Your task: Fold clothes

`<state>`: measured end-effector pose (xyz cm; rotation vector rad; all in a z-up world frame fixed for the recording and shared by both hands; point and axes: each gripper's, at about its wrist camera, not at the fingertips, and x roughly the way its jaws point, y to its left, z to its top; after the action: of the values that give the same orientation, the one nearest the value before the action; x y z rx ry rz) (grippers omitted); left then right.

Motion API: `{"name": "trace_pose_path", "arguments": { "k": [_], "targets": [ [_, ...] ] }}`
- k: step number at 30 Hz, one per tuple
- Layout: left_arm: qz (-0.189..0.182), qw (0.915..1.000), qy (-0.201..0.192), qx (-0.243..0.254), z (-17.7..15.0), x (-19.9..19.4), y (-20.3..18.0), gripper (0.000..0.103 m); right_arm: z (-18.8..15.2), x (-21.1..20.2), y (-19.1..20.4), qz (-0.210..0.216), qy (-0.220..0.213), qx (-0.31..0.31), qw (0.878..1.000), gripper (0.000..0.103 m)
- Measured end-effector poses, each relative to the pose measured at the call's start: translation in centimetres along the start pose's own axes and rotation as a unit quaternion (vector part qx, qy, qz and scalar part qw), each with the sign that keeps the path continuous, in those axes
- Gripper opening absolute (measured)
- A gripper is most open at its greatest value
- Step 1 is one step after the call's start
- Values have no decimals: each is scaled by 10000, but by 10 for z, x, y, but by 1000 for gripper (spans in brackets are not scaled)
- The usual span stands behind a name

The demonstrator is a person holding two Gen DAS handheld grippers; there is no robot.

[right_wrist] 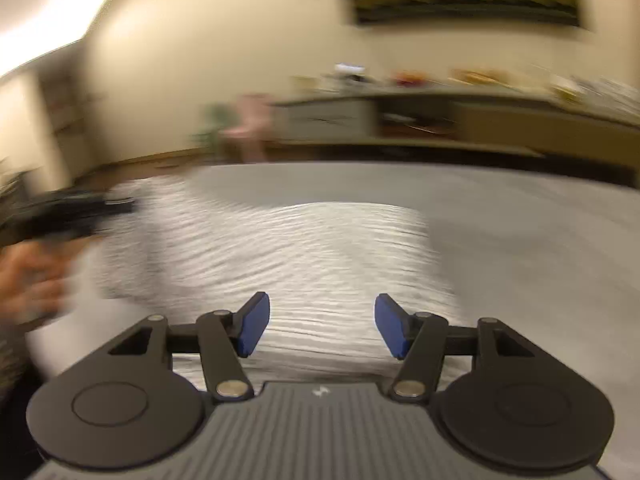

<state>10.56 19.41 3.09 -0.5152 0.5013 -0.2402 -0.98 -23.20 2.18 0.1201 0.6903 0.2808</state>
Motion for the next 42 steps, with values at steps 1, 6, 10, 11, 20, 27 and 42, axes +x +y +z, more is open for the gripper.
{"name": "trace_pose_path", "arguments": {
  "k": [1, 6, 10, 11, 20, 27, 42],
  "targets": [
    [-67, 10000, -15, 56, 0, 2, -7, 13, -3, 10, -10, -295, 144, 73, 9994, 59],
    [-578, 9970, -458, 247, 4, -9, -37, 13, -7, 62, -32, -335, 485, 481, 9971, 55],
    [-726, 9920, -944, 413, 22, -18, -44, 13, 1, 83, -32, -239, 595, 641, 9959, 1],
    [-743, 9906, -1052, 452, 29, -19, -44, 13, 7, 76, -30, -243, 419, 591, 9971, 0],
    [-422, 9625, -2657, -334, 87, -83, 8, 13, 89, -74, 24, 84, -2156, -66, 9764, 0],
    [508, 9756, -1960, -849, 77, -62, 35, 13, 63, 47, 52, 548, -260, 310, 9977, 44],
    [148, 9685, -2355, -802, 82, -74, 37, 13, 68, 52, 78, 903, -970, 572, 9895, 2]
  ]
}}
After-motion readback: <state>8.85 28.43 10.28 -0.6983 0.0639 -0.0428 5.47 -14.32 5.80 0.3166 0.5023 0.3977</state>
